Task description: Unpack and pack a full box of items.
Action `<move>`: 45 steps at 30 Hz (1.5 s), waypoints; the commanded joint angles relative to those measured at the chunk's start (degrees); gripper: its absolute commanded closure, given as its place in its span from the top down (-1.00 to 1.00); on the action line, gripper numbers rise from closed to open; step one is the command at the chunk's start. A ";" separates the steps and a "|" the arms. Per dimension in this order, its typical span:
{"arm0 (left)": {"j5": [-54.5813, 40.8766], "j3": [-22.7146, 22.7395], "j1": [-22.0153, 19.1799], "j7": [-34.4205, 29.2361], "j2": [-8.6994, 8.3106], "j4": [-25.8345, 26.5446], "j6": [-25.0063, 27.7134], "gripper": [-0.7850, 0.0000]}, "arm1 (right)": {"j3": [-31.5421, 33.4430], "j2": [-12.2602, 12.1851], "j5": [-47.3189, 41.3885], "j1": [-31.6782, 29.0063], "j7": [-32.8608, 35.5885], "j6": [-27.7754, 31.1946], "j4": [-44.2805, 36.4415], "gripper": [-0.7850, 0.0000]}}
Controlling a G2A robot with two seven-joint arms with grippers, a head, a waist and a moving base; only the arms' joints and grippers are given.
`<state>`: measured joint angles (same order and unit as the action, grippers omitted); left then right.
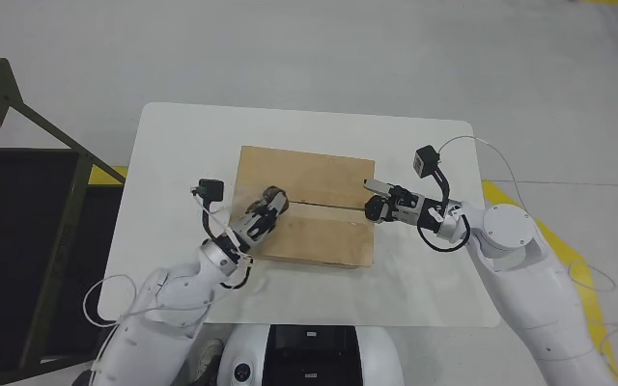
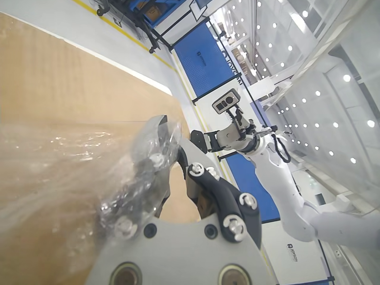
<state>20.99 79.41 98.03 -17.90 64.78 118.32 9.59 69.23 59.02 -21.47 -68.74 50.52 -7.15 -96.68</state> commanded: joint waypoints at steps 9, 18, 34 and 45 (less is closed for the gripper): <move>5.47 -3.56 -4.05 -6.16 0.14 0.05 -7.99 -1.00 | 0.00 0.00 0.00 0.00 0.00 0.00 0.00 1.00; 7.82 -5.77 -6.38 -8.06 0.32 0.66 -9.87 1.00 | 0.00 0.00 0.00 0.00 0.00 0.00 0.00 1.00; 8.80 -6.55 -6.97 1.19 0.62 1.62 1.48 1.00 | 0.00 0.00 0.00 0.00 0.00 0.00 0.00 1.00; 9.12 -9.72 -10.30 -1.78 0.79 0.45 7.47 1.00 | 0.00 0.00 0.00 0.00 0.00 0.00 0.00 1.00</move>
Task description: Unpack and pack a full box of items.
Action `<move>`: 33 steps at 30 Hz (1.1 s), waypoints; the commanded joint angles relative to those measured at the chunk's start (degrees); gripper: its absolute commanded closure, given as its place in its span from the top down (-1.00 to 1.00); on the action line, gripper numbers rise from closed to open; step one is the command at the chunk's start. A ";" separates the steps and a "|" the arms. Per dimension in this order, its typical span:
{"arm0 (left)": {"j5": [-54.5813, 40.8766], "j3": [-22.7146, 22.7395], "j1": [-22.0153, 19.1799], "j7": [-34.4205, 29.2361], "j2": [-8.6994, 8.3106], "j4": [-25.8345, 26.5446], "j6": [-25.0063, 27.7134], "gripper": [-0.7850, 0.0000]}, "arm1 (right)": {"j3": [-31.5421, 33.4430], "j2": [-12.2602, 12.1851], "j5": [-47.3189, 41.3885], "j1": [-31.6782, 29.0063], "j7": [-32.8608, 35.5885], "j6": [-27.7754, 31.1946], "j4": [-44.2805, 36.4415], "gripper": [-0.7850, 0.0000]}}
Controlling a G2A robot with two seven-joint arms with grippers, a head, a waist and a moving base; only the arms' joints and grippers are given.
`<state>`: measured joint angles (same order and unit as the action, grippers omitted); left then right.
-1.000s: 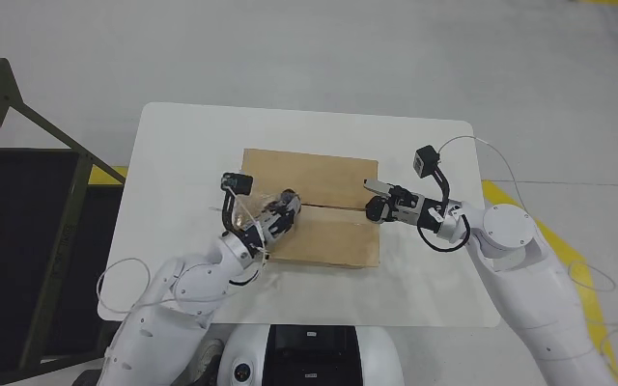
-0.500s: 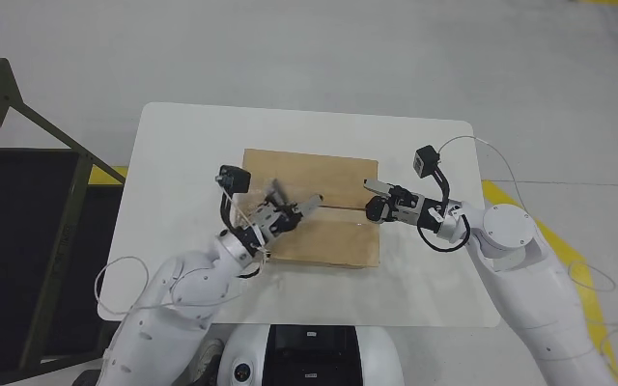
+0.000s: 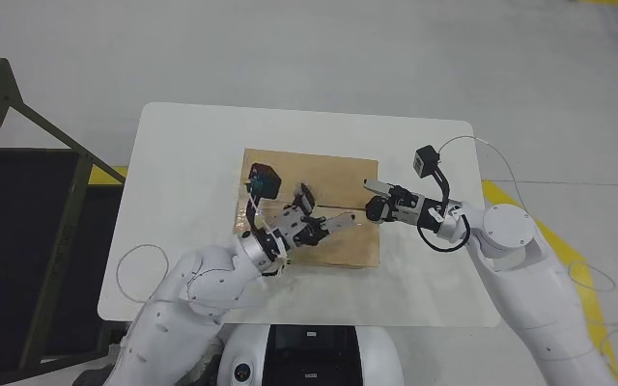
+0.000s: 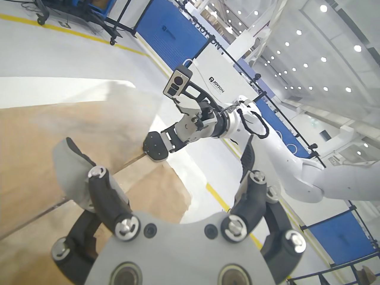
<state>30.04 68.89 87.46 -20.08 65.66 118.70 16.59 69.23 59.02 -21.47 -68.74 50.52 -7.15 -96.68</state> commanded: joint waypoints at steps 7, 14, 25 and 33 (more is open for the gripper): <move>-3.10 10.09 5.17 2.39 -0.98 2.65 1.63 1.00 | 0.00 0.00 0.00 0.00 0.00 0.00 0.00 1.00; -9.27 22.17 13.31 3.05 -1.86 4.03 4.92 1.00 | 0.00 0.00 0.00 0.00 0.00 0.00 0.00 1.00; -18.61 35.42 18.35 4.86 -2.18 -0.92 6.27 1.00 | 0.00 0.00 0.00 0.00 0.00 0.00 0.00 1.00; -20.18 40.03 16.60 3.41 -2.43 -6.04 5.84 1.00 | 0.00 0.00 0.00 0.00 0.00 0.00 0.00 1.00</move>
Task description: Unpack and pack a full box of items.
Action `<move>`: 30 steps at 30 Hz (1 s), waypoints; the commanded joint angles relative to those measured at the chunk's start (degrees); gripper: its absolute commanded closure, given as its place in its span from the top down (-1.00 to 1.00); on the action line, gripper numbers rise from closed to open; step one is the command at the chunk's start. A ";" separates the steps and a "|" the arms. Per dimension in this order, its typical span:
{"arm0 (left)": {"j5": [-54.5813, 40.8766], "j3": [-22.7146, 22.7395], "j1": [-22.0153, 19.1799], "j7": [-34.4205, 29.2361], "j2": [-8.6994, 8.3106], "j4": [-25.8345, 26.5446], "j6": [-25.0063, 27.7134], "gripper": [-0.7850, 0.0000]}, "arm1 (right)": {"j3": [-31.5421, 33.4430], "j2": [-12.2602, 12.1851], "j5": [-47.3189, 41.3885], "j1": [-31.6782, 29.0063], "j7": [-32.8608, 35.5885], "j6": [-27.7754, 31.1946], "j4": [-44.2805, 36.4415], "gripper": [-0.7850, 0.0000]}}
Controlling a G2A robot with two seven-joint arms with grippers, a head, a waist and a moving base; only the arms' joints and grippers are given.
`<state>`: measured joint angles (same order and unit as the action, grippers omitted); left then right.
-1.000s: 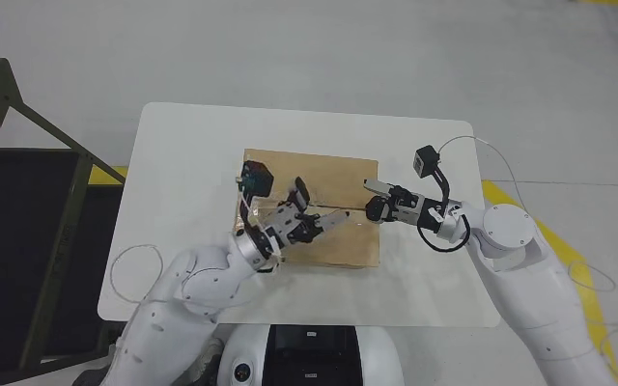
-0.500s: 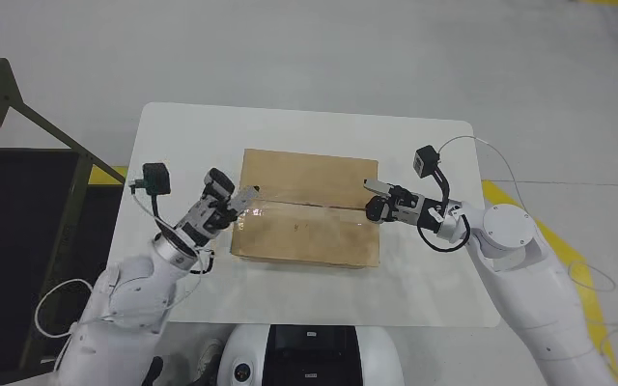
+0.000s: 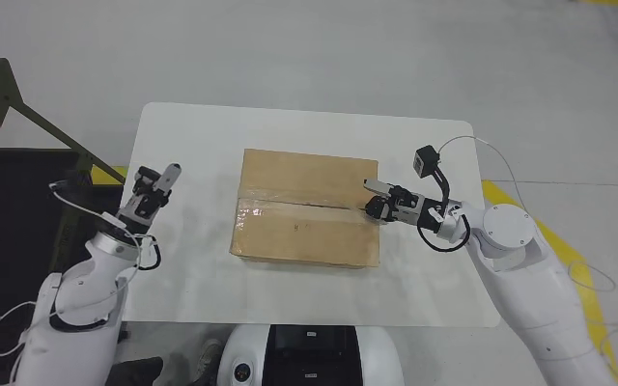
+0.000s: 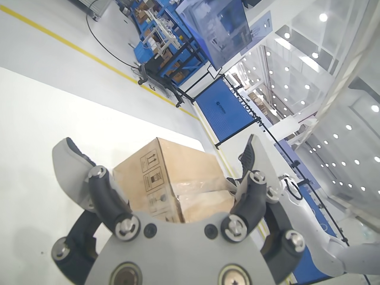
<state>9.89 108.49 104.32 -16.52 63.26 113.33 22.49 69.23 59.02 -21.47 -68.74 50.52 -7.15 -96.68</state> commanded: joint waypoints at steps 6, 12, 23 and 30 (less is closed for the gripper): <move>-0.56 2.50 -1.59 -0.50 -0.13 -3.72 -0.17 1.00 | 0.00 0.00 0.00 0.00 0.00 0.00 0.00 1.00; -0.62 3.82 -2.92 -0.81 -0.21 -5.62 0.16 1.00 | 0.00 0.00 0.00 0.00 0.00 0.00 0.00 1.00; -3.18 7.58 -7.43 -1.22 -0.57 -9.71 -0.49 1.00 | 0.00 0.00 0.00 0.00 0.00 0.00 0.00 1.00; -3.70 8.35 -8.66 -1.86 -0.72 -10.89 -0.51 1.00 | 0.00 0.00 0.00 0.00 0.00 0.00 0.00 1.00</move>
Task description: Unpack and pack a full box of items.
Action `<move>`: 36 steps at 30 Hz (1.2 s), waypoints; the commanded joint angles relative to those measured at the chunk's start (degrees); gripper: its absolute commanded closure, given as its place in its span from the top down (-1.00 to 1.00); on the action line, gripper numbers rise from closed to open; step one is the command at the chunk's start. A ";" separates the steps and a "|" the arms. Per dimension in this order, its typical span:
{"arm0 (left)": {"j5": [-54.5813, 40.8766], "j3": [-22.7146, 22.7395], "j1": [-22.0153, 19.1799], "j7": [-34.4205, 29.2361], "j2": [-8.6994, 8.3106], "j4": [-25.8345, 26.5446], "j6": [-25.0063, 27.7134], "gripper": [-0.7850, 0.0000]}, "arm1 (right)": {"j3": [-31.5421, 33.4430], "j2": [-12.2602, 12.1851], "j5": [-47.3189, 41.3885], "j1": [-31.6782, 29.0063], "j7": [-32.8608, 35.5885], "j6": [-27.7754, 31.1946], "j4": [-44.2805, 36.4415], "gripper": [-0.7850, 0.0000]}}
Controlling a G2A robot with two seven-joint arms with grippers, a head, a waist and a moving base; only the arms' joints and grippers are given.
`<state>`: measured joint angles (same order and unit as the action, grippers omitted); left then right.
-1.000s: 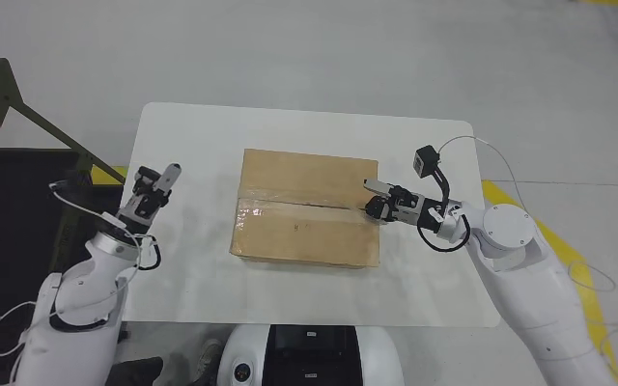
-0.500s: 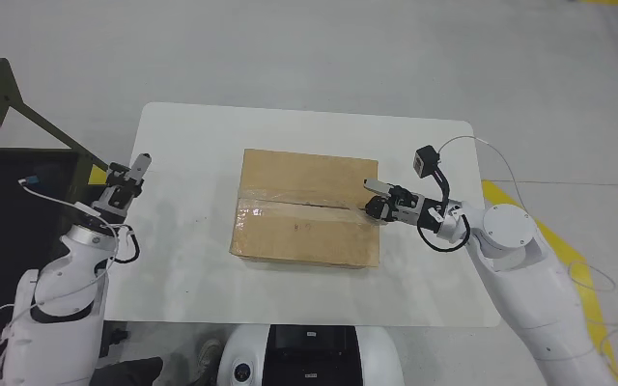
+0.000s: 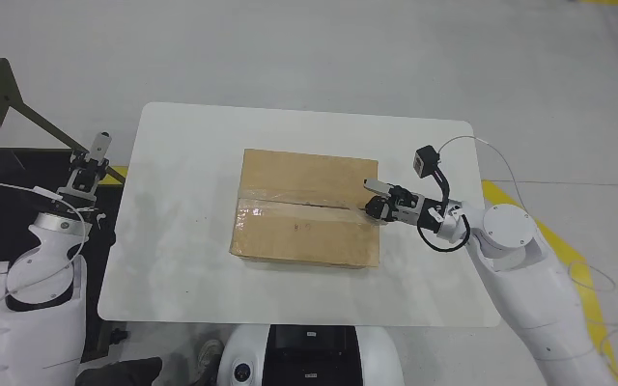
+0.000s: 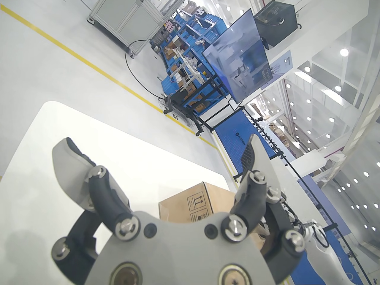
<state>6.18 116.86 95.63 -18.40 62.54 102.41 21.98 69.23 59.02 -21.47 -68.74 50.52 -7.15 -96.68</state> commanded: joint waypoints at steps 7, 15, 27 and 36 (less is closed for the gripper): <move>0.01 -0.02 0.03 0.02 0.00 0.03 0.00 1.00 | 0.00 0.00 0.00 0.00 0.00 0.00 0.00 1.00; 0.01 -0.02 0.03 0.02 0.00 0.03 0.00 1.00 | 1.37 -0.15 1.01 -1.17 -1.97 2.59 -1.32 1.00; 0.01 -0.02 0.03 0.02 0.00 0.03 0.00 1.00 | 3.50 -0.70 5.46 -3.06 -0.72 9.03 -2.18 1.00; 0.01 -0.02 0.03 0.02 0.00 0.03 0.00 1.00 | 5.76 -1.36 11.26 -6.33 -0.73 15.98 -4.61 1.00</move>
<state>6.20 116.84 95.66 -18.38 62.55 102.44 21.98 74.62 57.72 -10.57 -74.58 49.99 8.17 -100.94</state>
